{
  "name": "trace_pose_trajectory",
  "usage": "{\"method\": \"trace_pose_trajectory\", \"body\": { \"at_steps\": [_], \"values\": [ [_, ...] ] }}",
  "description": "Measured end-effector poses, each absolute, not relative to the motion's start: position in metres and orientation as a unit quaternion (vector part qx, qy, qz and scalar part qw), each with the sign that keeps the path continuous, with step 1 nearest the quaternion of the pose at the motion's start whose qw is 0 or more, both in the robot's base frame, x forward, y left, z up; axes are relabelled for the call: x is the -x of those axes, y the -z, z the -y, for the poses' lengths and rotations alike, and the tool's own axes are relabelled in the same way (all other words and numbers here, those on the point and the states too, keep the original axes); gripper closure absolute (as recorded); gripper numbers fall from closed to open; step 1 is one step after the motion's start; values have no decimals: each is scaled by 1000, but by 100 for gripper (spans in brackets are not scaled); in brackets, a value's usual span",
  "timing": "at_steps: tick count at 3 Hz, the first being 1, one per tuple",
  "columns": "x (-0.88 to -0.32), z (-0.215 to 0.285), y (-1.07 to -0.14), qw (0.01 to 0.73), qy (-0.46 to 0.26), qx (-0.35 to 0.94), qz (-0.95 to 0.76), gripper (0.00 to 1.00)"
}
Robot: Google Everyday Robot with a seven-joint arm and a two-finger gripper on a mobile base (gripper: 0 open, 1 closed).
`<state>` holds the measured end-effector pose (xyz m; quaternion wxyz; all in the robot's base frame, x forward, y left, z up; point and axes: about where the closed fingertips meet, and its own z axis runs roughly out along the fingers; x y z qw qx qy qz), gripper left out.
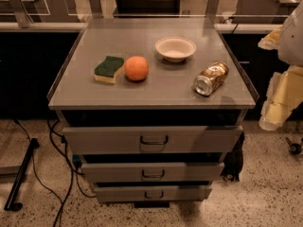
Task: Open bottom drawer
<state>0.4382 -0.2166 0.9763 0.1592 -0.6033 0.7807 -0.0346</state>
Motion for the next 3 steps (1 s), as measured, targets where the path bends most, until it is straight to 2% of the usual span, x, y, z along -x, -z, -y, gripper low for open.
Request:
{"method": "trace_pose_trajectory", "body": {
  "at_steps": [3],
  "values": [
    [-401, 193, -905, 186, -18, 599, -778, 0]
  ]
}}
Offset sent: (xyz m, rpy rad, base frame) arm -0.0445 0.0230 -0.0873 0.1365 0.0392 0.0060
